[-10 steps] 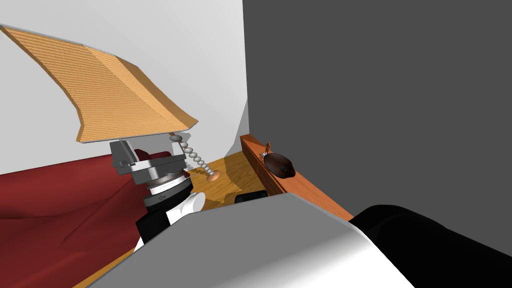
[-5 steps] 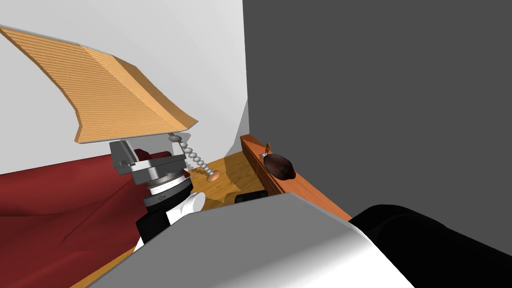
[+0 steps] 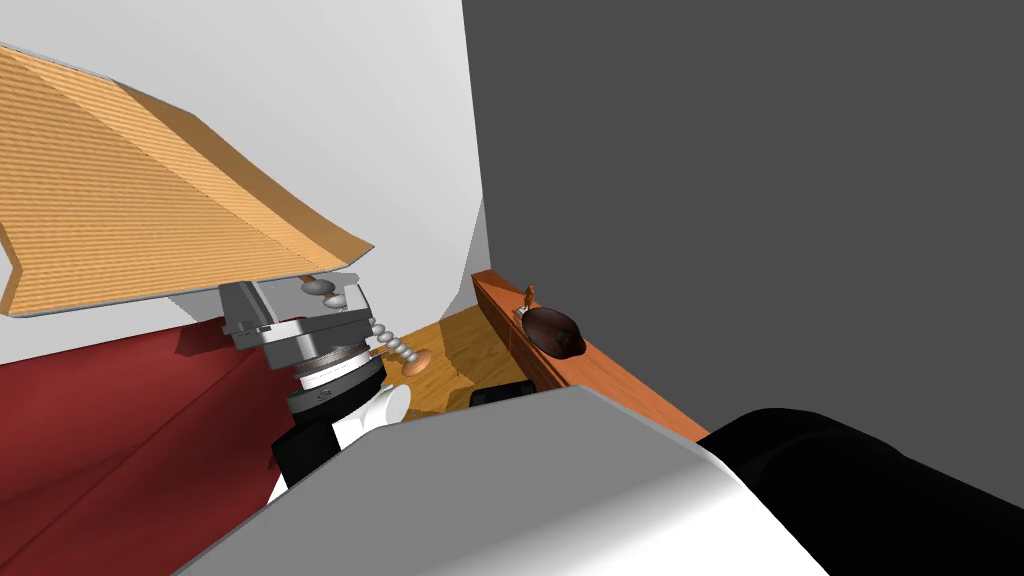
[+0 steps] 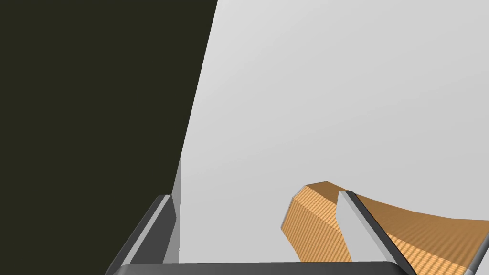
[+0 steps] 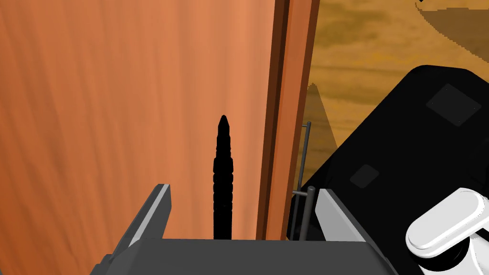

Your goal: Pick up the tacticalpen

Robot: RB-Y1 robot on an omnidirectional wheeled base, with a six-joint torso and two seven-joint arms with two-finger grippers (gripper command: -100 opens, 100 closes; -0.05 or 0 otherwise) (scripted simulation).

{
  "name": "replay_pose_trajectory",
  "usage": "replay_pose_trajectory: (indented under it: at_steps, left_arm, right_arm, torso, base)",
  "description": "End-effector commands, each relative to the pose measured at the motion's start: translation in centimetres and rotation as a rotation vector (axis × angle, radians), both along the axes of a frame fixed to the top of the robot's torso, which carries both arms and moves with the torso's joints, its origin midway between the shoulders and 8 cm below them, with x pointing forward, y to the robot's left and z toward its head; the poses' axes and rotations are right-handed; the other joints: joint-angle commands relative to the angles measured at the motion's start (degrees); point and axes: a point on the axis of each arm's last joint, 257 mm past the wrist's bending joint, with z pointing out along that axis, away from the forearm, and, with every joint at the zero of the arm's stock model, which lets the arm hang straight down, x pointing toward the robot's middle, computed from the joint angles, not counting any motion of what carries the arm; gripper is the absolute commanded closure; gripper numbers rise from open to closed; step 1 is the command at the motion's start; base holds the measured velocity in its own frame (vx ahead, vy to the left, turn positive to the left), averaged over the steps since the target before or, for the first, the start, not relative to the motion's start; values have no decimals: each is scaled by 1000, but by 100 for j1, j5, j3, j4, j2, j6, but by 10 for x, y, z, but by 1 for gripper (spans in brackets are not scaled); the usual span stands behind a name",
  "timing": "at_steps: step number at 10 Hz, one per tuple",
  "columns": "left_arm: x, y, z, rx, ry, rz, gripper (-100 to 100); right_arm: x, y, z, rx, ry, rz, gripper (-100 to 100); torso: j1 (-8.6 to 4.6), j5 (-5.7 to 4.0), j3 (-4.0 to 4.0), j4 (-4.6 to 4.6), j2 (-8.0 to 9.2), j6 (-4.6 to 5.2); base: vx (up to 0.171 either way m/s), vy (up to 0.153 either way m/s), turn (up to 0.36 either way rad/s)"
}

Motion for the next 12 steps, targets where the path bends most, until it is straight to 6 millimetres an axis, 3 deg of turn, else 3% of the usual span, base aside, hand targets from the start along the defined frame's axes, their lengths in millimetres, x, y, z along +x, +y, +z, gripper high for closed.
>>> replay_pose_trajectory:
  at_steps: [1, 3, 12]
  left_arm:
    - [0, 0, 0, 0, 0, 0, 0]
    - [0, 0, 0, 0, 0, 0, 0]
    - [0, 0, 0, 0, 0, 0, 0]
  right_arm:
    - [9, -3, -4, 0, 0, 35, -100]
    - [22, -6, -8, -1, 0, 75, -100]
    - [22, -6, -8, -1, 0, 75, -100]
  torso:
    - [0, 0, 0, 0, 0, 0]
    - [0, 0, 0, 0, 1, 0]
    - [-18, -3, 10, 3, 18, -1]
  base:
    - [51, 52, -166]
    - [42, 44, -138]
    - [2, 2, -7]
